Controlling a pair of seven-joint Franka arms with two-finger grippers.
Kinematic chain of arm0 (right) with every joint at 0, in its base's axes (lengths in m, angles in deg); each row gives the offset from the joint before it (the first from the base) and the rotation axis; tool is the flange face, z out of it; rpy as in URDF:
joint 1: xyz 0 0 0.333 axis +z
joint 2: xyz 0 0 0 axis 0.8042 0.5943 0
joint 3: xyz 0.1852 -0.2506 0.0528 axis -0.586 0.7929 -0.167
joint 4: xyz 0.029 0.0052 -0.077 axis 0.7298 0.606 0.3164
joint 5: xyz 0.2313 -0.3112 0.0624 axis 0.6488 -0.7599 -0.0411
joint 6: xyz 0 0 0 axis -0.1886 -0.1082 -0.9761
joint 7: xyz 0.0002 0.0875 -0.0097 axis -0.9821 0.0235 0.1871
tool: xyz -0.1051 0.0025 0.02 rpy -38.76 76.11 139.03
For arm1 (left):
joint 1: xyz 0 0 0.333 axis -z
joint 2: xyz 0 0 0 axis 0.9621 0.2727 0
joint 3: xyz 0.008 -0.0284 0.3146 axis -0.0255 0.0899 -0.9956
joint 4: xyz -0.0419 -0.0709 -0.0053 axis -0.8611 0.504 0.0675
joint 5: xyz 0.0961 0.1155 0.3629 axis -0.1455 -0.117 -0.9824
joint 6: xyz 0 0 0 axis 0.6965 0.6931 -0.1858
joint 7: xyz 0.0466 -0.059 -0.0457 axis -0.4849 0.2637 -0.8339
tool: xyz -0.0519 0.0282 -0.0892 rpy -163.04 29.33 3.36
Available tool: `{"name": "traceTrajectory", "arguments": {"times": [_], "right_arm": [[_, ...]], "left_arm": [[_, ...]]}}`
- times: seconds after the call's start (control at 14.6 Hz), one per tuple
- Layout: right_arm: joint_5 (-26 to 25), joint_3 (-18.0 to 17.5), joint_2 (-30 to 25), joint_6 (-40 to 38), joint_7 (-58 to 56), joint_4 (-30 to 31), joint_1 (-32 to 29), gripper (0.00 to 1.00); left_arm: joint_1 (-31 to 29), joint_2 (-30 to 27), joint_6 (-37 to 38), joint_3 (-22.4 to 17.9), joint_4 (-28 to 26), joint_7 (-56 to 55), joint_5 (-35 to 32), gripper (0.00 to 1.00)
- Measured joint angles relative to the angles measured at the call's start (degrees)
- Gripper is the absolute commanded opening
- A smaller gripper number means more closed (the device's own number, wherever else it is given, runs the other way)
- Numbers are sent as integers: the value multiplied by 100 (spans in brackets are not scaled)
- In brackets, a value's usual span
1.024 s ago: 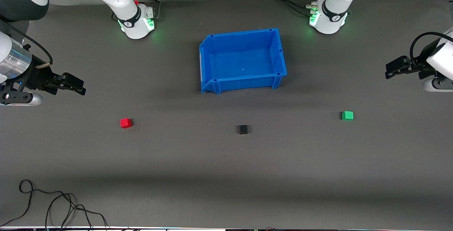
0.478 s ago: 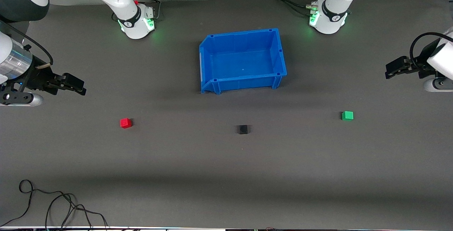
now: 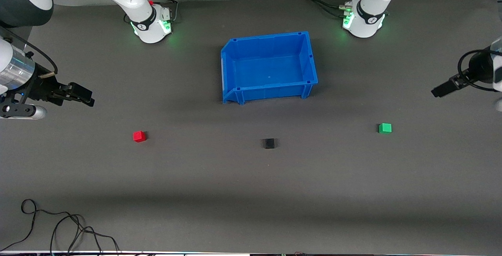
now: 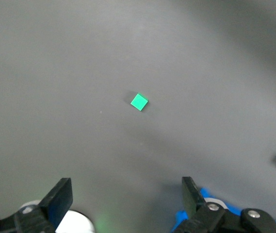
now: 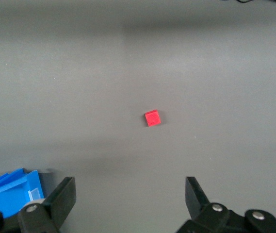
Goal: Attach green and red cubes to black cube
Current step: 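Reach the right gripper to the red cube while the left gripper approaches green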
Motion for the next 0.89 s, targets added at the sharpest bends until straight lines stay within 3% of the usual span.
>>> {"name": "traceTrajectory", "arguments": {"times": [0.27,0.61,0.89], "right_arm": [[0,14,340,422,-90,274,0,100],[-7,40,690,2389,-306,1603,-2,100],[-20,44,1265,3455,-347,2259,-2,100]], "left_arm": [[-393,76,-128,-21,1,-1944,575,100],[-780,191,-493,-30,-33,-4092,1275,100],[-977,268,-968,-32,-449,-4485,1573,100]]}}
